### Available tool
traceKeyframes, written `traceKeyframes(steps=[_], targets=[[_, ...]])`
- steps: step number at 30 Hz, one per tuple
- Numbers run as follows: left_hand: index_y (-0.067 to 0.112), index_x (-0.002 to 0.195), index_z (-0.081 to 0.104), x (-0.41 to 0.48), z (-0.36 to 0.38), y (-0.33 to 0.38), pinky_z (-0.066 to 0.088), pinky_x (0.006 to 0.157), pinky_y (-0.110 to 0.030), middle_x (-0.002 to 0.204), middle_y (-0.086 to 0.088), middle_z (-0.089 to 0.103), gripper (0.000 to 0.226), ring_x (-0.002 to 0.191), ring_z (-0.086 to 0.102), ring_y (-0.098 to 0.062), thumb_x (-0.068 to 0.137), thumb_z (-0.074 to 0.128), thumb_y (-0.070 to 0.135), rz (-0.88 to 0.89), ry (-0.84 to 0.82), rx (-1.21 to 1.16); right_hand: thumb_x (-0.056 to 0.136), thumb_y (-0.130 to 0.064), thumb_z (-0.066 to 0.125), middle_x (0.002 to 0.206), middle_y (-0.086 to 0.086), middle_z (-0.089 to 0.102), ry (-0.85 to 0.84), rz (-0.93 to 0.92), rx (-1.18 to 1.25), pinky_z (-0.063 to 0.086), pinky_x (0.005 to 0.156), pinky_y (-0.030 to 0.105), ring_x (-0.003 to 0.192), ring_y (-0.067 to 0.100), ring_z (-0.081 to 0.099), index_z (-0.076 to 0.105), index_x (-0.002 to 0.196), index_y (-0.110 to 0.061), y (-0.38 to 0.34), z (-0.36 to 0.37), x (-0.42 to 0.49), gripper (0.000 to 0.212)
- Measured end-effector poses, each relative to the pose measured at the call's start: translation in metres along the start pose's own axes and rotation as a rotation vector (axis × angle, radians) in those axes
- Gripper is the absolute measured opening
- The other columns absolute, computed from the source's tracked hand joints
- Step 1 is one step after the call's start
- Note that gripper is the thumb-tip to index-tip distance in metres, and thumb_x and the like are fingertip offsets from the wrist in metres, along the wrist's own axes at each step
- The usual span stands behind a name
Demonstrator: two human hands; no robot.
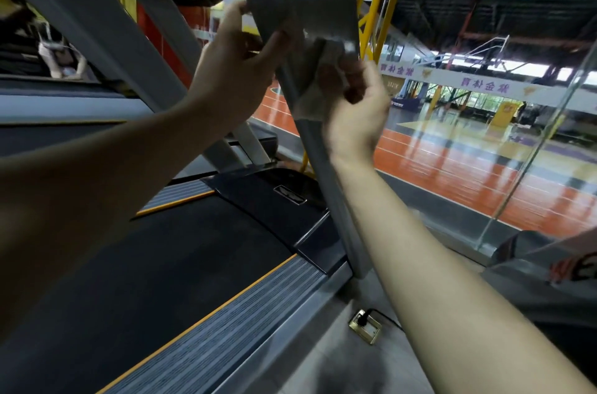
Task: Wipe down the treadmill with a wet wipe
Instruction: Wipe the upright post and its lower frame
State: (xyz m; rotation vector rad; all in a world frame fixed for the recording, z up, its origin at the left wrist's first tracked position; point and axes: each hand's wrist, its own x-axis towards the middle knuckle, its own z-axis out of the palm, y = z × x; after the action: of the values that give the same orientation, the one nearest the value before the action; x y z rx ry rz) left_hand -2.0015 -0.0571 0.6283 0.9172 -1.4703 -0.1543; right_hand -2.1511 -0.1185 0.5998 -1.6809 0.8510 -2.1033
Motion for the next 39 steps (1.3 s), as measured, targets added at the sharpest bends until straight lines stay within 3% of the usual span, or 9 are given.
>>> traceKeyframes(steps=[4,7,9,14,18,21,26,32,39], targets=[[0.023,0.131,0.042,0.004,-0.005,0.009,0.065,0.085,-0.037,0.1,0.012,0.073,0.029,0.094,0.076,-0.007,0.111,0.053,0.04,0.032,0.057,-0.018,0.102,-0.019,0.067,0.095,-0.007,0.064,0.128,0.355,-0.346,0.033,0.064,0.021,0.101,0.024,0.065,0.07,0.108,-0.016,0.021,-0.017,0.001,0.007],[0.024,0.128,0.043,0.005,-0.001,0.006,0.065,0.088,-0.04,0.105,0.007,0.075,0.023,0.096,0.077,-0.007,0.113,0.05,0.039,0.032,0.053,-0.019,0.099,-0.01,0.069,0.094,-0.011,0.069,0.087,0.066,-0.113,0.046,0.067,0.012,0.096,0.014,0.067,0.068,0.099,-0.022,-0.024,0.003,0.002,0.012],[0.027,0.125,0.045,0.005,-0.001,0.006,0.064,0.091,-0.046,0.108,0.004,0.076,0.019,0.099,0.077,-0.011,0.112,0.05,0.041,0.014,0.052,-0.044,0.097,-0.008,0.074,0.097,-0.006,0.074,0.039,-0.107,0.039,0.059,0.08,0.025,0.098,0.014,0.07,0.07,0.099,-0.02,-0.038,0.014,-0.001,0.012],[0.038,0.115,0.052,0.006,-0.016,0.015,0.058,0.089,-0.065,0.115,-0.02,0.073,0.024,0.105,0.071,-0.041,0.101,0.052,0.058,-0.043,-0.033,-0.07,0.099,-0.018,0.072,0.093,-0.005,0.071,0.153,0.179,-0.226,0.048,0.069,0.027,0.094,0.021,0.068,0.069,0.099,-0.018,-0.005,-0.002,-0.002,0.003],[0.03,0.124,0.052,0.009,-0.021,0.018,0.06,0.094,-0.044,0.113,0.002,0.074,0.026,0.105,0.074,-0.015,0.11,0.046,0.051,-0.053,-0.066,-0.051,0.099,-0.007,0.069,0.096,-0.004,0.072,0.105,-0.049,-0.125,0.043,0.065,0.005,0.094,0.016,0.066,0.07,0.102,-0.016,-0.057,0.017,0.009,0.01],[0.026,0.125,0.056,0.009,-0.024,0.018,0.059,0.098,-0.049,0.112,0.004,0.074,0.032,0.105,0.073,-0.013,0.11,0.045,0.052,-0.063,-0.052,-0.01,0.098,-0.01,0.073,0.097,0.002,0.072,0.024,-0.256,0.014,0.052,0.077,0.017,0.095,0.02,0.068,0.069,0.1,-0.012,-0.07,0.029,0.004,0.004],[0.023,0.138,0.053,0.004,-0.037,0.019,0.057,0.1,-0.049,0.119,0.004,0.07,0.041,0.109,0.069,-0.011,0.111,0.043,0.052,-0.094,-0.078,0.129,0.104,-0.012,0.062,0.096,-0.006,0.068,0.179,0.233,-0.262,0.036,0.057,0.013,0.1,0.023,0.068,0.068,0.104,-0.017,-0.036,0.009,0.014,0.008],[0.027,0.128,0.055,0.002,-0.029,0.03,0.059,0.096,-0.05,0.108,0.009,0.071,0.044,0.101,0.07,-0.011,0.102,0.056,0.062,-0.142,-0.058,0.067,0.099,-0.012,0.071,0.104,-0.003,0.073,0.062,-0.233,-0.03,0.056,0.08,0.025,0.102,0.016,0.07,0.069,0.103,-0.019,-0.079,0.035,0.031,0.009],[0.026,0.124,0.052,0.004,-0.017,0.029,0.06,0.094,-0.041,0.108,0.012,0.07,0.042,0.097,0.07,-0.007,0.097,0.071,0.052,-0.178,-0.03,0.06,0.108,-0.03,0.04,0.099,0.005,0.069,0.305,0.64,0.002,0.057,0.092,0.041,0.101,0.032,0.069,0.065,0.084,-0.019,0.011,-0.009,0.045,0.036]])
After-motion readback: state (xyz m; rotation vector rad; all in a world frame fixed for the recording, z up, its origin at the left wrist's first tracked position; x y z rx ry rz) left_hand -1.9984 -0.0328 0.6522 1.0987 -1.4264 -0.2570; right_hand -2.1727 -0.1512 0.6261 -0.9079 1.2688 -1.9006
